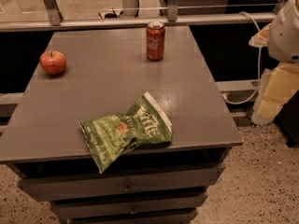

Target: Move coke can near green jalapeno chip bag

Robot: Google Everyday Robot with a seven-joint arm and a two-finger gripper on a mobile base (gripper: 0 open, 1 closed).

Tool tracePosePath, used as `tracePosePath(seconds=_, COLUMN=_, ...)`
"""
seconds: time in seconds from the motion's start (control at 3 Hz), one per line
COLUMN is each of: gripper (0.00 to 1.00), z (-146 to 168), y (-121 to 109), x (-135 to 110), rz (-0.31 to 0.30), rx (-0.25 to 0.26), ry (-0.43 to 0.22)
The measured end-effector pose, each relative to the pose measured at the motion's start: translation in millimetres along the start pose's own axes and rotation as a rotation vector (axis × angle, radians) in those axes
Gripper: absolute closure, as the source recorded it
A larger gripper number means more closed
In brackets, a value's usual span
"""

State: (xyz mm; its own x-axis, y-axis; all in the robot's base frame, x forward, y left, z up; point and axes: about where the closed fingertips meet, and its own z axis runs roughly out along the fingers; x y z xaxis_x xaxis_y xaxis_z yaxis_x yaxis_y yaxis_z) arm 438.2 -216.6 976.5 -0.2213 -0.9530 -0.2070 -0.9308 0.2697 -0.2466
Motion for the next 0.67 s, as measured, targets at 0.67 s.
tracePosePath(seconds=0.67, gripper=0.00, z=10, y=-16, x=-6, rz=0.007, rx=0.021, ry=-0.045)
